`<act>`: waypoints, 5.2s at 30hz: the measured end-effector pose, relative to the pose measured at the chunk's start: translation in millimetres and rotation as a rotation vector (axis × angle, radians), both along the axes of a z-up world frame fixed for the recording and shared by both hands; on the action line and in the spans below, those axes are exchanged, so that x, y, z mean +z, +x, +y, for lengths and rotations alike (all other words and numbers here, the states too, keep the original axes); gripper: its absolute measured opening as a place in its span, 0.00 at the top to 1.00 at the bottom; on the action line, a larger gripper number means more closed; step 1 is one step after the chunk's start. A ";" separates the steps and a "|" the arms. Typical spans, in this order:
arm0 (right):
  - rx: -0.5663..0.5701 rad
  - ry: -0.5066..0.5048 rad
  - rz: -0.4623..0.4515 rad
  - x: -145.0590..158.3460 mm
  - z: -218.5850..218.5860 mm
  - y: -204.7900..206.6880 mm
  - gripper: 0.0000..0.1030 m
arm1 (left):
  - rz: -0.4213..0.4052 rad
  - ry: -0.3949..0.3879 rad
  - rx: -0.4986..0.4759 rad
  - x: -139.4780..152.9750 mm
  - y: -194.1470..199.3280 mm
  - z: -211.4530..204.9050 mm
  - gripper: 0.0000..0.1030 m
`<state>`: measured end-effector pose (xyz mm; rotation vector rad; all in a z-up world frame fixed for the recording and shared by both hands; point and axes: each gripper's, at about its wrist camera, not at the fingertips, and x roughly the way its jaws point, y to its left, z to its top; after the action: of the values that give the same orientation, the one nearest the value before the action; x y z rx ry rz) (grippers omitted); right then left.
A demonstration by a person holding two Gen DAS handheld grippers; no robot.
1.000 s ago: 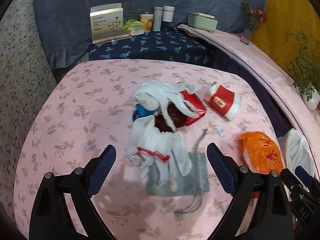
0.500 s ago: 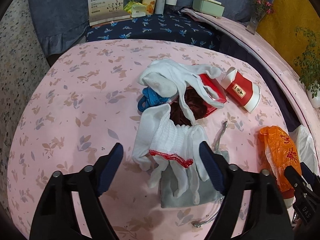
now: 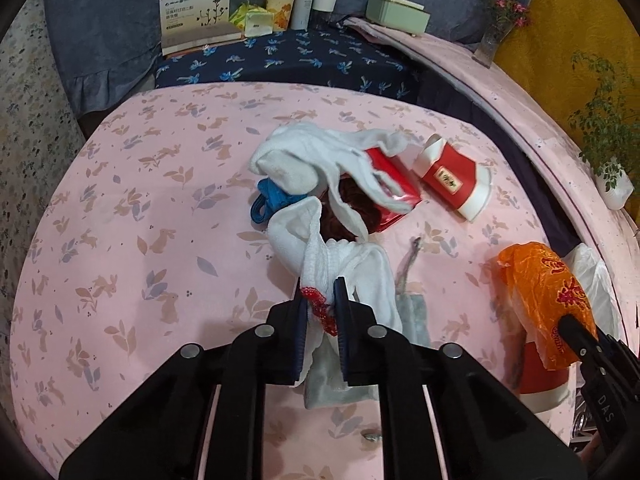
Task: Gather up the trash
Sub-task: 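Move the right tool back and grasp the large orange printed bag, then grasp the white gloves with the left tool while the right tool carries the bag to the bin, then open both tools to drop the orange bag and white gloves into the bin, then move both tools back to the table toward the red paper cup and grey pouch, then grasp the grey pouch with the left tool while the right tool grasps the red cup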
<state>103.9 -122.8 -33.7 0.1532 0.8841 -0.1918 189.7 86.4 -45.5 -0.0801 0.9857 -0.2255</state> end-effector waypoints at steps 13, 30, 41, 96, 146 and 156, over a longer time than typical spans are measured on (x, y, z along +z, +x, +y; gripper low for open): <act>-0.031 0.024 -0.120 46.2 -20.6 -26.7 0.81 | -0.119 -0.033 -0.103 61.5 -32.2 -48.0 0.88; -0.229 0.032 -0.176 64.6 -119.1 -87.9 0.81 | -0.178 -0.030 -0.310 89.9 -74.1 -173.6 0.88; -0.367 0.052 -0.160 49.1 -190.3 -126.2 0.81 | -0.171 -0.034 -0.479 82.6 -101.8 -259.4 0.88; -0.322 0.024 -0.145 47.8 -170.3 -113.1 0.41 | -0.163 -0.052 -0.365 69.8 -82.6 -244.5 0.31; -0.023 0.012 0.086 -41.3 -11.7 -32.7 0.26 | 0.036 0.083 0.016 -43.1 -30.3 -36.4 0.12; -0.011 -0.010 0.080 -42.3 -4.7 -26.5 0.27 | 0.045 0.116 -0.030 -50.1 -23.1 -45.5 0.18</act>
<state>77.4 -127.6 -76.0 0.1417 0.9622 -0.2143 166.7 40.9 -95.6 0.0351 1.0435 -0.1941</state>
